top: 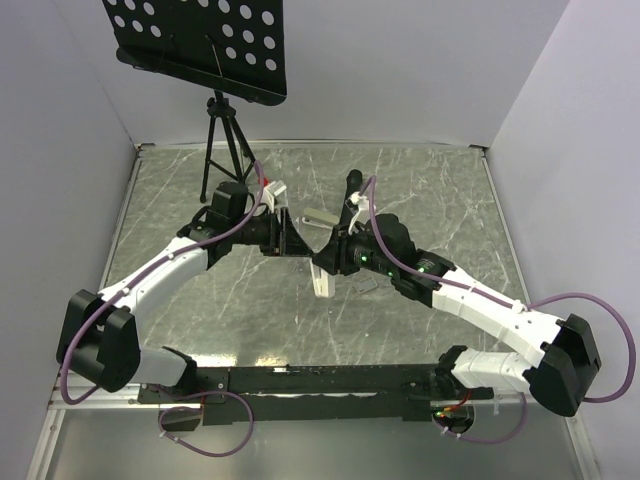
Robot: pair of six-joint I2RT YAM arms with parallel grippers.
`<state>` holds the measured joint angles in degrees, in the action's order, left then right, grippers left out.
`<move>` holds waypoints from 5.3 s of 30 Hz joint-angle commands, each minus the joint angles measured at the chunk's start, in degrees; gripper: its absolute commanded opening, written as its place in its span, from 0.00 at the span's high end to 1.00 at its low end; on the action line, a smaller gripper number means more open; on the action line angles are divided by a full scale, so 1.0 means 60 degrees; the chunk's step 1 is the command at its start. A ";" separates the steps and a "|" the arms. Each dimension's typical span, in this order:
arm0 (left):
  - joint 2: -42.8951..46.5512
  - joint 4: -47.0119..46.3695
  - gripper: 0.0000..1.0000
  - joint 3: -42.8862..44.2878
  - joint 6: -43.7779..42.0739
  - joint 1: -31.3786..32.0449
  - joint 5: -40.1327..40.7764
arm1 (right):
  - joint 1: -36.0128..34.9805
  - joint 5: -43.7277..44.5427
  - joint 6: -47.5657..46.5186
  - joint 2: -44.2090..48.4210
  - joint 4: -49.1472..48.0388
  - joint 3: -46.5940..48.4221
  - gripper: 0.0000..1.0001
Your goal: Unload the staples from the stapler
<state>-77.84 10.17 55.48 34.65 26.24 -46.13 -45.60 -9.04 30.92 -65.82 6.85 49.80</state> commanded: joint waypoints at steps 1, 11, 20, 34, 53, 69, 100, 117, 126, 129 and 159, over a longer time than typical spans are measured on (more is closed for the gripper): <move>-0.0034 0.0004 0.49 0.0040 -0.0136 0.0094 0.0070 | -0.0104 0.0188 -0.0143 0.0233 -0.0731 0.0460 1.00; -0.0180 0.0311 0.51 0.0171 -0.0165 0.0212 0.0730 | -0.0485 0.0011 -0.0553 -0.0177 -0.0849 0.0723 1.00; -0.0355 -0.0465 0.55 -0.0268 0.0420 0.0270 -0.0045 | -0.0676 0.1168 -0.0656 -0.0733 -0.0791 0.0987 1.00; -0.1118 0.0150 0.99 -0.0004 -0.0034 0.0417 -0.0881 | -0.0675 0.0835 -0.0787 -0.0954 -0.0513 0.0665 0.69; -0.1177 0.0663 0.99 0.0186 -0.0341 0.0417 -0.0368 | -0.0661 0.1038 -0.0949 -0.1641 0.1758 0.1529 0.43; -0.0855 0.1615 0.99 0.0538 -0.0795 -0.0065 0.1007 | -0.0676 0.2223 -0.0948 -0.1292 0.3134 0.1778 0.75; 0.0493 -0.1826 0.99 -0.1468 0.1592 -0.2059 -0.0895 | -0.0559 0.0921 0.0780 0.0921 0.0602 -0.3305 0.51; 0.0874 -0.0714 0.99 -0.1000 0.0011 -0.1034 -0.0398 | -0.0076 0.0000 -0.0259 0.2181 0.2168 -0.0743 0.21; 0.1767 -0.1898 0.99 -0.1542 0.0054 -0.0726 -0.0704 | 0.0277 -0.2285 -0.0363 0.1099 0.1336 -0.0390 0.16; 0.1900 -0.2280 0.99 -0.1688 0.0171 -0.0726 -0.1012 | 0.0306 -0.3018 -0.0363 0.0498 0.0722 -0.0478 0.15; 0.1914 -0.1754 0.46 -0.1455 0.0333 -0.0711 -0.0515 | 0.0804 -0.1209 -0.0333 -0.0089 0.1141 -0.0800 0.84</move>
<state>-67.31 0.67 44.97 35.64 21.74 -48.90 -41.21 -24.95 31.14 -66.67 9.19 43.68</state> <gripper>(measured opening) 0.513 0.478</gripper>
